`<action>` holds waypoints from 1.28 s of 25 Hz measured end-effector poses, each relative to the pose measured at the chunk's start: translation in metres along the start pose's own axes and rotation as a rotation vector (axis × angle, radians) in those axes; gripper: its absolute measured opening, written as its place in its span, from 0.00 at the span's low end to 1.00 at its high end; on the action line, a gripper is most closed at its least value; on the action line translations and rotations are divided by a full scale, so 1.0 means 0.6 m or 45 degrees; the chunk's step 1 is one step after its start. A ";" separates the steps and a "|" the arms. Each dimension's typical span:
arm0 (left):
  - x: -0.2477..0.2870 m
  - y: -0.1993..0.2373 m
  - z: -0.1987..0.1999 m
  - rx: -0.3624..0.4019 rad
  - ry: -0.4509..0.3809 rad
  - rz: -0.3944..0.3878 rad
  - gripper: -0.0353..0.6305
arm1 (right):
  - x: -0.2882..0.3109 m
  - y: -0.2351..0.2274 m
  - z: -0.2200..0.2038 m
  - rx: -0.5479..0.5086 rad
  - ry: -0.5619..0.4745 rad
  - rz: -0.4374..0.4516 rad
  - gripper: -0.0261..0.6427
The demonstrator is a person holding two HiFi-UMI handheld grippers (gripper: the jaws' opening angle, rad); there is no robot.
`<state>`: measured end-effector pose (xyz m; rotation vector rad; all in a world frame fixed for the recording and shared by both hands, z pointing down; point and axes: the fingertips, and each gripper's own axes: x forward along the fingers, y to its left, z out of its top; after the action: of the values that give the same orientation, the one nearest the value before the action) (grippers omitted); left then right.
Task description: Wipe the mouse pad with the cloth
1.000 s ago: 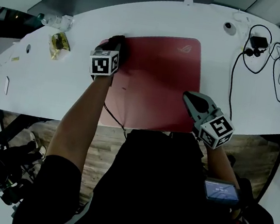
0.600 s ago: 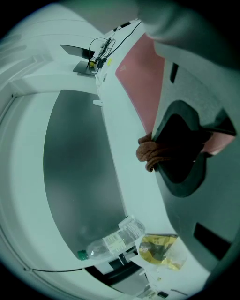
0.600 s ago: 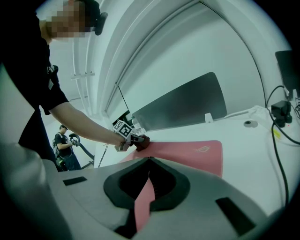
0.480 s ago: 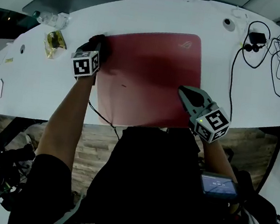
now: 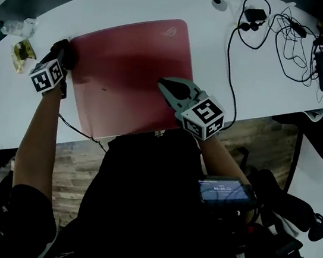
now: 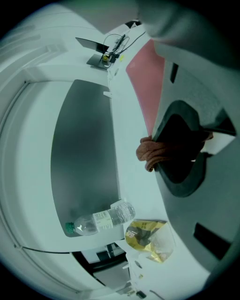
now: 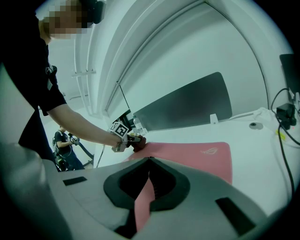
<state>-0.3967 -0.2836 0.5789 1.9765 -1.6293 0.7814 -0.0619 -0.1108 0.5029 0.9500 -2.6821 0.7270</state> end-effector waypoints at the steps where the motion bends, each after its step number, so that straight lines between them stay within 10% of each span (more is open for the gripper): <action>1: -0.005 -0.005 0.002 -0.020 -0.022 -0.019 0.18 | 0.001 0.001 -0.001 0.000 -0.002 0.000 0.08; 22: -0.211 -0.160 -0.032 -0.208 -0.331 -0.341 0.18 | 0.040 0.065 0.059 -0.136 -0.104 0.084 0.08; 32: -0.314 -0.222 -0.031 -0.152 -0.497 -0.403 0.18 | 0.035 0.095 0.092 -0.229 -0.170 0.182 0.08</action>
<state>-0.2947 -0.1097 0.4655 2.3226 -1.4607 0.1826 -0.1161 -0.1119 0.4412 0.7949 -2.8963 0.4514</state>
